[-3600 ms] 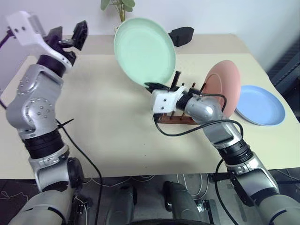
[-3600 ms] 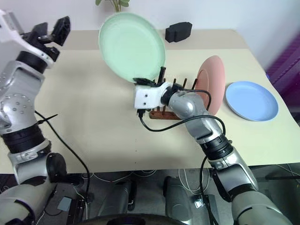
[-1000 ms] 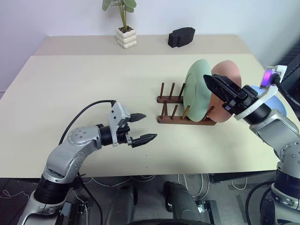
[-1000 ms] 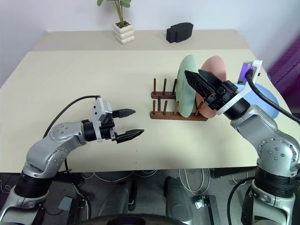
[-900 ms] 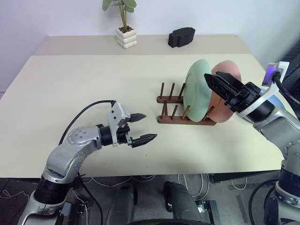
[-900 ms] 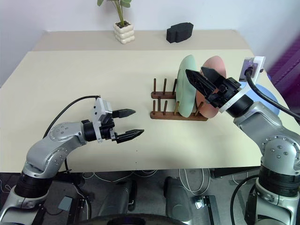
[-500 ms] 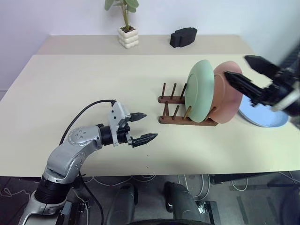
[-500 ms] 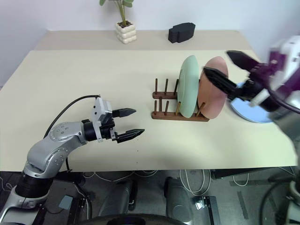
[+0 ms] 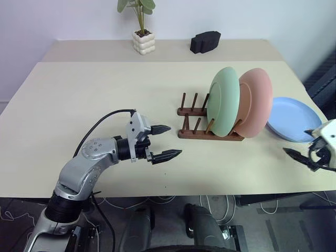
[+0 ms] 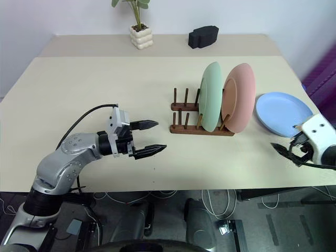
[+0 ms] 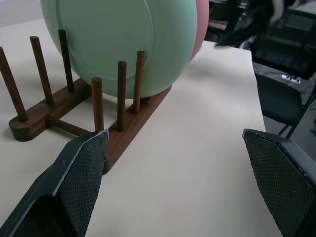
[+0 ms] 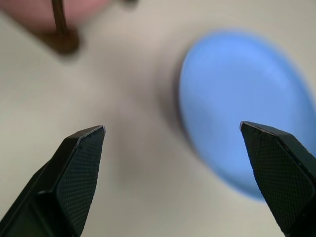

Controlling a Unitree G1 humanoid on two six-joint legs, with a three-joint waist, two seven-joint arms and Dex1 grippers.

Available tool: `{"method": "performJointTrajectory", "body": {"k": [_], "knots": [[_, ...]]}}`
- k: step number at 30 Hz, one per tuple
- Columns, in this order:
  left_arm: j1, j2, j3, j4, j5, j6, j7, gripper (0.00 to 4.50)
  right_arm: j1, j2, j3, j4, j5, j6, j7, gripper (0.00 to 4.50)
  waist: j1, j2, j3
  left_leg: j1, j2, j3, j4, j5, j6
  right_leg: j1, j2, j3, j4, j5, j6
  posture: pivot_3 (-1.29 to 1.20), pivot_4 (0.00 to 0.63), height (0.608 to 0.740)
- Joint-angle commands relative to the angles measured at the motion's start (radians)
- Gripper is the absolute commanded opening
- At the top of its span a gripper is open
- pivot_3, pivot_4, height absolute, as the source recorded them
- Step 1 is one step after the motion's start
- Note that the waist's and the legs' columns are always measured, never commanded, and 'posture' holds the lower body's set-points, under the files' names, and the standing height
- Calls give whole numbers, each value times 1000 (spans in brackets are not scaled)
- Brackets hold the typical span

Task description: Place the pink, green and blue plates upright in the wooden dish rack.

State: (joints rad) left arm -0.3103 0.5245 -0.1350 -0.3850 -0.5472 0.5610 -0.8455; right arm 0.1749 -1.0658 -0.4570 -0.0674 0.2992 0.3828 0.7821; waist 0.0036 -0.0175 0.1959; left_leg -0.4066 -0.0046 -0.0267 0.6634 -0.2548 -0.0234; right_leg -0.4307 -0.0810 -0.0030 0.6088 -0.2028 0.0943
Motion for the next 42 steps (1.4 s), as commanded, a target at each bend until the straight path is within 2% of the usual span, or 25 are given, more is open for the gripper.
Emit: {"method": "performJointTrajectory", "body": {"k": [1, 6, 7, 10, 16, 18, 25, 29, 33, 36, 40, 42], "knots": [[-12, -4, 6, -17, 3, -16, -2, 4500, -114, 13, 118, 150, -140, -118, -63, 4472, -2, 0, 0, 0, 0, 0, 0, 0, 0, 0, 0, 0, 0, 0, 0, 0, 150, 740], [-1, 1, 19, -45, -2, -16, 2, 4500, -326, 78, 284, 443, -283, -289, -130, 4472, -14, 0, 0, 0, 0, 0, 0, 0, 0, 0, 0, 0, 1, 2, -3, 0, 150, 740], [0, 3, 21, -50, -1, -17, 2, 4500, -350, 87, 300, 483, -299, -312, -135, 4240, -15, 0, 0, 0, 0, 0, 0, 0, 0, 0, 0, 1, 1, 2, -3, 0, 150, 740], [3, 8, 23, -59, 3, -18, 7, 4500, -393, 98, 343, 573, -345, -386, -151, 3187, -15, -1, 0, 1, 0, 0, 0, 0, 0, 1, 0, 1, 1, 2, -3, 0, 150, 740], [14, 11, 28, -70, -8, -6, 19, 4500, -399, 105, 342, 578, -357, -428, -168, 50, -14, -1, 0, 2, -1, 0, 1, 0, 0, 3, 0, 1, 1, 2, -3, 0, 150, 740], [14, 11, 27, -68, -11, -5, 19, 4500, -385, 99, 328, 544, -354, -425, -174, 13, -13, -1, 0, 2, -1, -1, 1, 0, 0, 3, 0, 1, 1, 2, -3, 0, 150, 740], [-5, 12, 17, -45, -5, -13, 3, 4500, -375, 34, 220, 333, -433, -384, -329, 13, -16, 2, 0, 2, -1, 0, 0, 0, 0, 2, 0, 1, 2, 2, -3, 0, 150, 740], [-15, 10, 12, -29, 3, -19, -7, 4500, -460, -9, 158, 206, -471, -372, -402, 13, -19, 3, 0, 2, -1, 0, 0, 0, 0, 2, 0, 1, 2, 2, -3, 0, 150, 740], [-24, 6, 12, -11, 15, -30, -9, 4500, -604, -32, 166, 87, -478, -399, -409, 13, -17, 3, 0, 2, -1, 0, 0, 0, 0, 1, 1, 1, 2, 2, -3, 0, 150, 740], [-29, 8, 31, 13, 30, -44, 1, 4500, -723, -2, 206, -3, -425, -411, -366, 13, -17, 3, 0, 2, -1, 0, 0, 0, 0, 1, 1, 1, 2, 2, -3, 0, 150, 740], [-26, 26, 63, 47, 46, -64, 7, 4500, -798, 58, 255, -123, -287, -381, -244, 13, -15, 2, 1, 2, 0, -1, 0, 0, 0, 1, 1, 1, 2, 2, -3, 0, 150, 740], [-17, 50, 98, 76, 59, -78, 8, 4500, -839, 152, 315, -242, -125, -292, -192, 13, -15, 1, 1, 1, 0, -1, 0, 0, 0, 1, 1, 1, 2, 2, -3, 0, 150, 740]]}}
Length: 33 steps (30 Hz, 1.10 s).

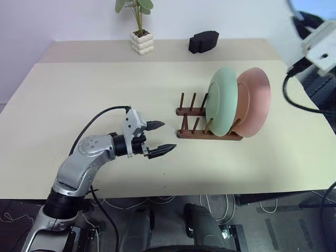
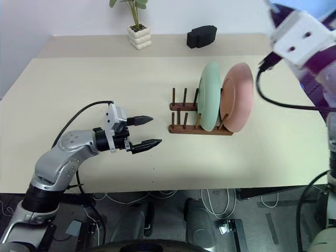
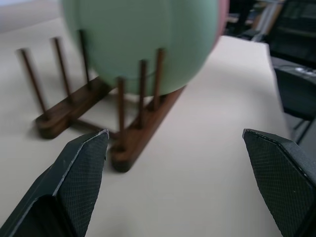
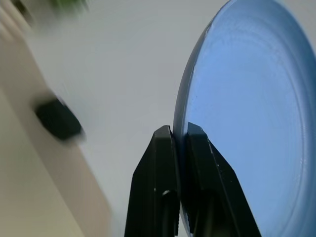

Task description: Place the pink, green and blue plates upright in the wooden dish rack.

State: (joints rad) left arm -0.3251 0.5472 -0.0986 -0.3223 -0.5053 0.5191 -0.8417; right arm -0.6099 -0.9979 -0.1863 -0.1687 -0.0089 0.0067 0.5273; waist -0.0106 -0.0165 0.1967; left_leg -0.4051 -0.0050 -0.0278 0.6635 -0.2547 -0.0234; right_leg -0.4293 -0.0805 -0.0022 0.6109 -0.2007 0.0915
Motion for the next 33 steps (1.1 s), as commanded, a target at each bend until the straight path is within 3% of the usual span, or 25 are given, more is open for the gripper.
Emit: {"method": "performJointTrajectory", "body": {"k": [1, 4, 9, 16, 33], "knots": [[3, 41, 79, 28, 24, -43, 5, 4500, -67, 140, 72, -202, 278, 142, 79, 13, -3, 0, 0, 0, 0, 0, 0, 0, 0, 0, 0, 0, 0, 0, 0, 0, 150, 740], [12, 61, 106, 46, 31, -56, 4, 4500, -84, 270, 106, -309, 459, 277, 82, 13, -5, 1, 1, 1, 1, -1, -1, 0, 0, 0, 1, 0, 2, 0, 0, 0, 150, 740], [32, 80, 141, 44, 34, -57, 8, 4500, -96, 500, 161, -394, 699, 477, -39, 13, 3, 0, 0, -1, 1, -3, 0, 0, 0, -1, 0, -1, 2, 0, 0, 0, 150, 740], [53, 86, 154, 23, 30, -48, 16, 4500, -31, 676, 139, -424, 911, 660, -256, 13, -1, 0, 0, -1, 1, -2, 0, 0, 0, -1, -1, -1, 2, 0, 0, 0, 150, 740], [45, 94, 158, 32, 32, -48, 13, 4500, 144, 758, 95, -509, 1044, 713, -542, 13, -3, 1, 0, -1, 1, -2, -1, 0, 0, -2, 0, -1, 2, 0, 0, 0, 150, 740]]}}
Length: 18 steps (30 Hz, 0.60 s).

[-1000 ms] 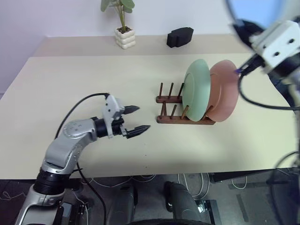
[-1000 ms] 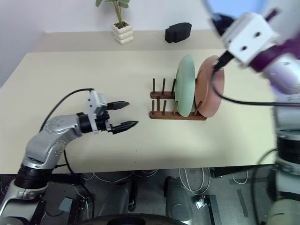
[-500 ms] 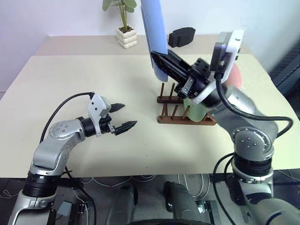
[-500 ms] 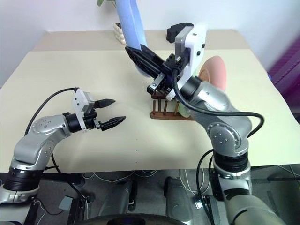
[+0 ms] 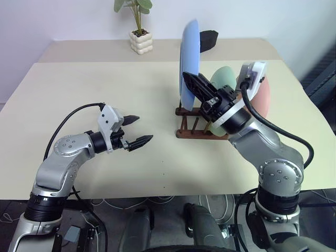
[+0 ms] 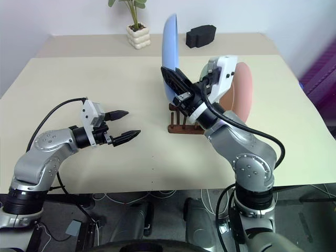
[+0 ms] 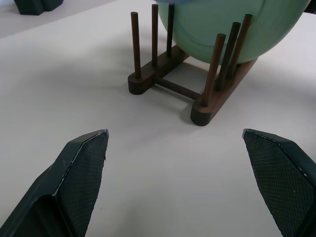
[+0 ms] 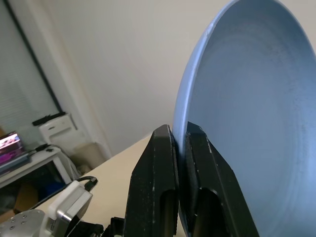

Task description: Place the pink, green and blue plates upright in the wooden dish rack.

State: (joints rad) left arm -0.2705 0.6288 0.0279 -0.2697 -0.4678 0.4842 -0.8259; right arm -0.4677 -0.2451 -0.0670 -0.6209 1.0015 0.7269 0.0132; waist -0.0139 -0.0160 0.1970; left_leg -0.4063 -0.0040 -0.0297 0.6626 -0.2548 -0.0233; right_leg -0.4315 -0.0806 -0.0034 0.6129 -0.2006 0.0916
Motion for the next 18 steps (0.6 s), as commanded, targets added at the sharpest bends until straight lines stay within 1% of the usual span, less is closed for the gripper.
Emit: {"method": "performJointTrajectory", "body": {"k": [1, 18], "knots": [[-10, 12, 30, -21, -5, -13, -3, 4500, 7, 4, -24, -59, 39, -7, -34, 13, 0, 0, 0, 0, 0, 0, 0, 0, 0, 0, 0, 0, 0, 0, 0, 0, 150, 740], [-8, 6, 29, -29, -10, -15, -3, 4500, 74, -3, -62, -29, 176, -14, -105, 13, 0, 0, 0, 0, 0, 0, 0, 0, 0, 0, 0, 0, 0, 0, 0, 0, 150, 740]]}}
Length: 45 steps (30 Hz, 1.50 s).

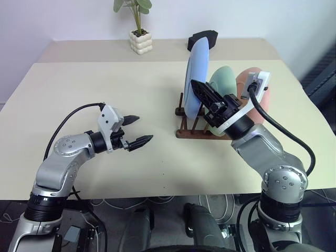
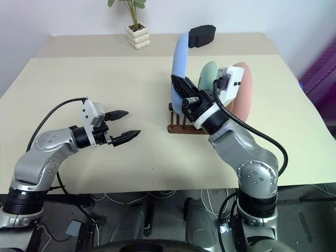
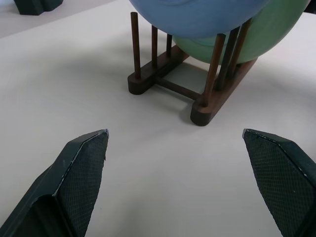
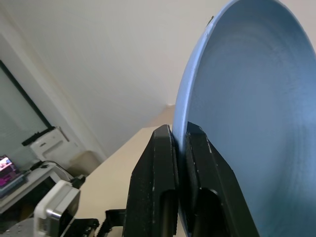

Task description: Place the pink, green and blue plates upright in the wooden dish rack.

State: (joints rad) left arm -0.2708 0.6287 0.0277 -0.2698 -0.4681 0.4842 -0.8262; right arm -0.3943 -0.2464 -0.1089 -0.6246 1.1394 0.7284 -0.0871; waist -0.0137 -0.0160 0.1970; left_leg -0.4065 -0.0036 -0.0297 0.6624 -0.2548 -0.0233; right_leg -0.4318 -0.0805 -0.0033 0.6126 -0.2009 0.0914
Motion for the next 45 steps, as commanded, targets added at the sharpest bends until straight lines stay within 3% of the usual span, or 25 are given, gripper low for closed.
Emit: {"method": "performJointTrajectory", "body": {"k": [1, 4, 7, 14, 26, 32, 38, 40, 42, 45], "knots": [[-8, 6, 29, -29, -10, -15, -3, 4500, 1, -2, -19, -25, 43, -16, -6, 13, 0, 0, 0, 0, 0, 0, 0, 0, 0, 0, 0, 0, 0, 0, 0, 0, 150, 740], [-5, 6, 28, -29, -9, -17, -3, 4500, 7, -1, -19, -21, 63, -18, -16, 13, 0, 0, 0, 0, 0, 0, 0, 0, 0, 0, 0, 0, 0, 0, 0, 0, 150, 740], [-4, 4, 27, -31, -9, -17, -3, 4500, 11, -2, -21, -17, 76, -21, -25, 990, 0, 0, 0, 0, 0, 0, 0, 0, 0, 0, 0, 0, 0, 0, 0, 0, 150, 740], [-3, 1, 24, -34, -9, -16, 0, 4500, 12, -16, -23, -13, 85, -29, -29, 4459, 0, 0, 0, 0, 0, 0, 0, 0, 0, 0, 0, 0, 0, 0, 0, 0, 150, 740], [-3, -1, 22, -35, -8, -14, 3, 4500, -15, -68, -14, -36, 17, -42, 5, 4459, 1, 0, 0, -1, 0, 0, 0, 0, 0, -1, 0, 0, 0, 0, 0, 0, 150, 740], [-7, -3, 20, -29, -6, -16, 1, 4500, -70, -203, -8, -64, -66, -23, 99, 4459, 1, 0, 0, -1, 0, 0, 0, 0, 0, -1, 0, 0, -1, 0, 0, 0, 150, 740], [-10, -9, 18, -25, -3, -19, 4, 4500, -104, -439, -9, -126, -261, -82, 317, 4459, 3, 0, 0, -2, 0, 1, 0, 0, 0, -2, 0, 0, -2, 0, 0, 0, 150, 740], [-9, -14, 17, -21, 3, -26, 9, 4500, -72, -506, -74, -115, -307, -134, 403, 4459, 4, 0, 0, -2, 0, 0, 0, 0, 0, -2, 0, 0, -2, -1, 0, 0, 150, 740], [-8, -22, 19, -9, 10, -38, 15, 4500, 56, -561, -252, -66, -309, -183, 525, 4459, 14, -1, 0, -3, 0, 0, 0, 0, 0, -2, 0, 0, -3, -2, 3, 0, 150, 740], [-6, -26, 17, 3, 21, -54, 18, 4500, 178, -580, -417, -44, -241, -206, 628, 4459, 26, -2, 0, -3, 0, 1, 0, -1, 1, 0, -1, 0, -6, -2, 3, 0, 150, 740]]}}
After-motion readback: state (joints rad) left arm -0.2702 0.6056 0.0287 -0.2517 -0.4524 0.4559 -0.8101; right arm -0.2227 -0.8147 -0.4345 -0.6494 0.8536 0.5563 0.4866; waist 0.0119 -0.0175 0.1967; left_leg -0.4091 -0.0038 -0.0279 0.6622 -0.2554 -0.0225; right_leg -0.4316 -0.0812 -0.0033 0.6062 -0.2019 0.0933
